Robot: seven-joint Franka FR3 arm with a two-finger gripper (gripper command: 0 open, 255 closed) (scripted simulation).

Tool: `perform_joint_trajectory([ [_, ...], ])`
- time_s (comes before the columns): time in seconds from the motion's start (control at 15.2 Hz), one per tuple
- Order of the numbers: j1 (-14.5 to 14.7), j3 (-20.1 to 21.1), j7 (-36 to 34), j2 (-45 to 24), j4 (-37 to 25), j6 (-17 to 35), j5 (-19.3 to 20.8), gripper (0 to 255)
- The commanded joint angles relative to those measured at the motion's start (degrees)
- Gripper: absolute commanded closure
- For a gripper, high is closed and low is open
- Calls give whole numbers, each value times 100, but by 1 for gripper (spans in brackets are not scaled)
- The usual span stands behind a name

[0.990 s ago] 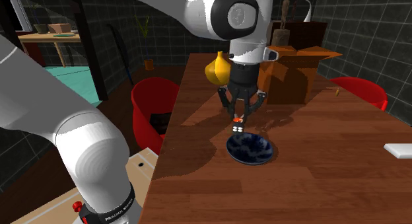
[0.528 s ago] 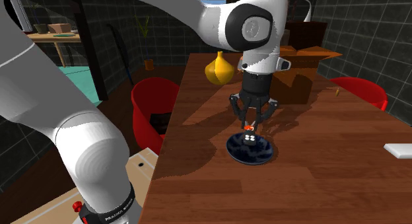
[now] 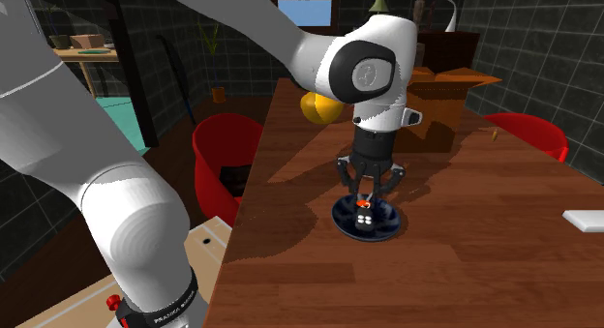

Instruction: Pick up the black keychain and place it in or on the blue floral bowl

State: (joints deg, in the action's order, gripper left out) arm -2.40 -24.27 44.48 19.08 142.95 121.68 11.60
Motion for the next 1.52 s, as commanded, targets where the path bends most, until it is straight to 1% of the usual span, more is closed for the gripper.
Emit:
perform_joint_trajectory([
  [0.0,7,-22,-2,-84,105,189,-7,255],
  [0.53,7,-25,-1,-94,114,207,-8,255],
  [0.59,7,-25,-1,-94,114,207,-8,0],
  [0.92,7,-25,-1,-94,114,207,-8,0],
  [1.19,18,108,-40,230,-379,-603,-17,0],
  [1.45,17,109,-39,230,-379,-603,-18,0],
])
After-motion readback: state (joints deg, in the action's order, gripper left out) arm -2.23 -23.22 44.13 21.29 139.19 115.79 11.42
